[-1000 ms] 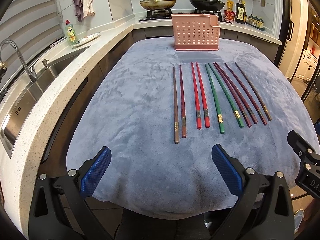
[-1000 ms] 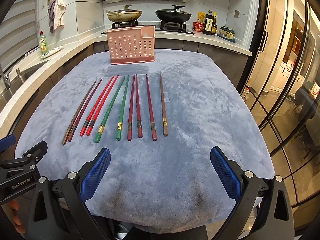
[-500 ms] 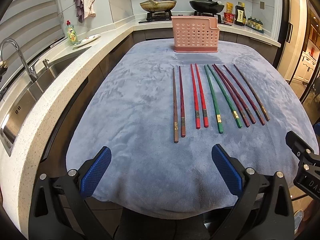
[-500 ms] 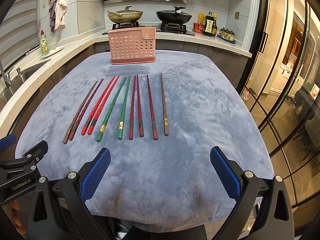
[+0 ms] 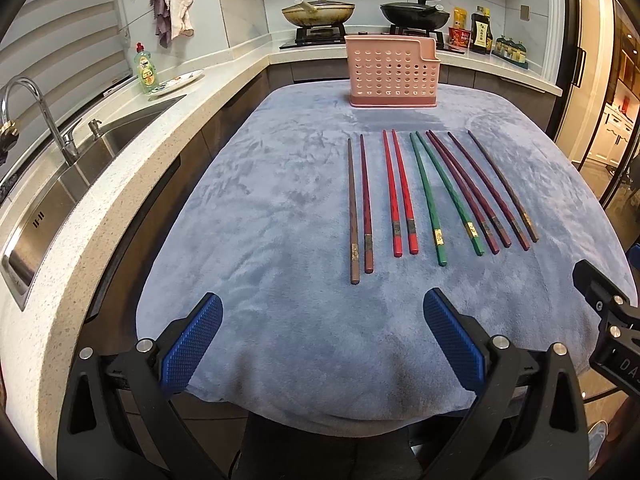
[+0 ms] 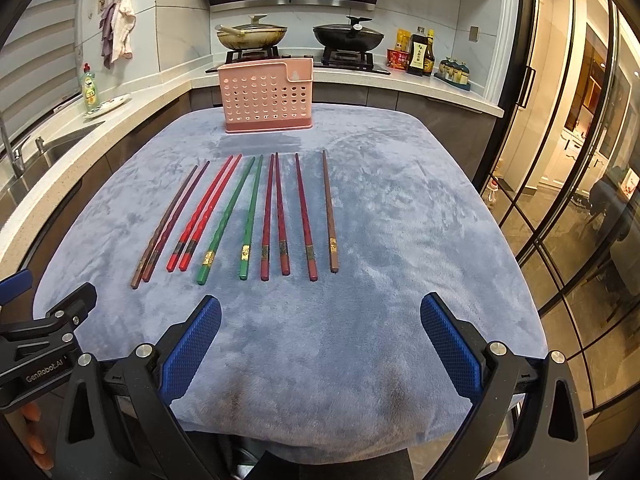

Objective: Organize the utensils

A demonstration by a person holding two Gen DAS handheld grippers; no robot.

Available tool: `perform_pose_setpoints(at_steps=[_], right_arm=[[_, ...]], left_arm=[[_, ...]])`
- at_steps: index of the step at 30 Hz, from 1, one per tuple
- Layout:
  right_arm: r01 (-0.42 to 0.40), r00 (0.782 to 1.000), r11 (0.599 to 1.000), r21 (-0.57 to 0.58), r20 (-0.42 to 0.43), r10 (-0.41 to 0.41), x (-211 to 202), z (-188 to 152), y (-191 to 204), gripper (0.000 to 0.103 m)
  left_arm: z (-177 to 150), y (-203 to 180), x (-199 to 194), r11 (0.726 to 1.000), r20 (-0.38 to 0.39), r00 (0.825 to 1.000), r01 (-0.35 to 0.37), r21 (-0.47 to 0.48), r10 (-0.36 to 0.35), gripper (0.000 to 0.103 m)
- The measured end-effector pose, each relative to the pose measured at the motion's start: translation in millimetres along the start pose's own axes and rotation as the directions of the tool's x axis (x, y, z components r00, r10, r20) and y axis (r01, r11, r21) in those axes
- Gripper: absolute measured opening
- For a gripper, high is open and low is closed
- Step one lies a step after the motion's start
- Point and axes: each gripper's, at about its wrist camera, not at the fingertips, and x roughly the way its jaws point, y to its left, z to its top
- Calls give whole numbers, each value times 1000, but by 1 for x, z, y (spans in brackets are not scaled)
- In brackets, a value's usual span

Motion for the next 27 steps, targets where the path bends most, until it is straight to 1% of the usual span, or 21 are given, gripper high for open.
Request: perform_pose_setpoints(at_steps=[20, 27], right_arm=[[-1, 1000, 1000, 1, -1, 1, 0, 0, 0, 96], [3, 1000, 1000, 20, -12, -2, 5, 2, -7, 96]], left_arm=[[1, 3, -1, 1000, 2, 1000, -5, -3, 5, 96], [5, 11, 8, 999, -18, 1000, 0, -38, 0, 96]])
